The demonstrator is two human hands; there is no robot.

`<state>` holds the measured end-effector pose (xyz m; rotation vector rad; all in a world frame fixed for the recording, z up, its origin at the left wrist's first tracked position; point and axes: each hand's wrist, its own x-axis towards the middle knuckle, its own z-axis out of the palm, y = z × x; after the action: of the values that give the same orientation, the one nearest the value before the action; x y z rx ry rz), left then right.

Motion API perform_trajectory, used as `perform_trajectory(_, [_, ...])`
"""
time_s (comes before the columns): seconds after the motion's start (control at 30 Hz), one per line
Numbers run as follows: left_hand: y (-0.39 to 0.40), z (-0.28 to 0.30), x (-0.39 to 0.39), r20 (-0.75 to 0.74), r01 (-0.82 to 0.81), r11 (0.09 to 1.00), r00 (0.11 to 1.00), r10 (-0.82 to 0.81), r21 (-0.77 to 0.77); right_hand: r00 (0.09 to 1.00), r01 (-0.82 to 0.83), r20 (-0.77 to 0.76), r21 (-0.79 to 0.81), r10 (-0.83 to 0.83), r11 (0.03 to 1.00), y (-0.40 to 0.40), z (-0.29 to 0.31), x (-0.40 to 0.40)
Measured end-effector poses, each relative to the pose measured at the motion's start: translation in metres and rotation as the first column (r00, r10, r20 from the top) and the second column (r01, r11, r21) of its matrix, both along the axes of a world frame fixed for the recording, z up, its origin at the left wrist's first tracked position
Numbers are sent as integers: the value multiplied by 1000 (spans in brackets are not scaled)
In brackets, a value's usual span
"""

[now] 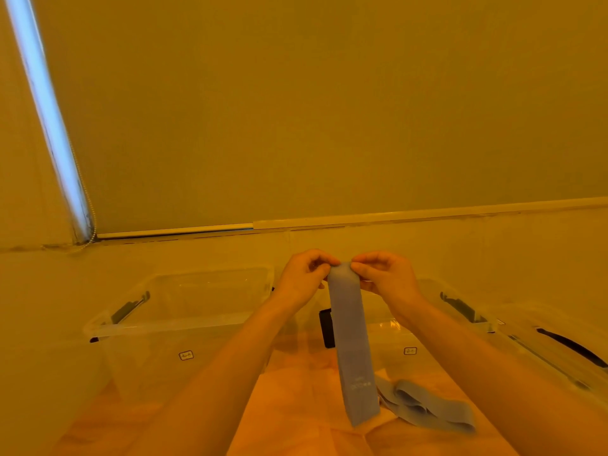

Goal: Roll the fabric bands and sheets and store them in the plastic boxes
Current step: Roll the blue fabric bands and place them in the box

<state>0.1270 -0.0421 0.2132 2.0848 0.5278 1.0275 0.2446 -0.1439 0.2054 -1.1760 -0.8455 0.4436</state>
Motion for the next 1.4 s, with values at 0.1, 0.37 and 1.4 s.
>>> perform_trajectory(0.1, [-1,-3,-1,33,13,1000,999,-13,-6,1000,-11,11,-5,11,1000,1,-2,2])
perform_trajectory(0.37, [6,-9,-2,78,-20,1000,997,21,-9,997,-17,72,-49,21,999,6,-8,5])
perform_trajectory(1.4, [11,-19,-3,-11,-80,997,997,80,21,961,95,268,-62,-75,994,13,-15,3])
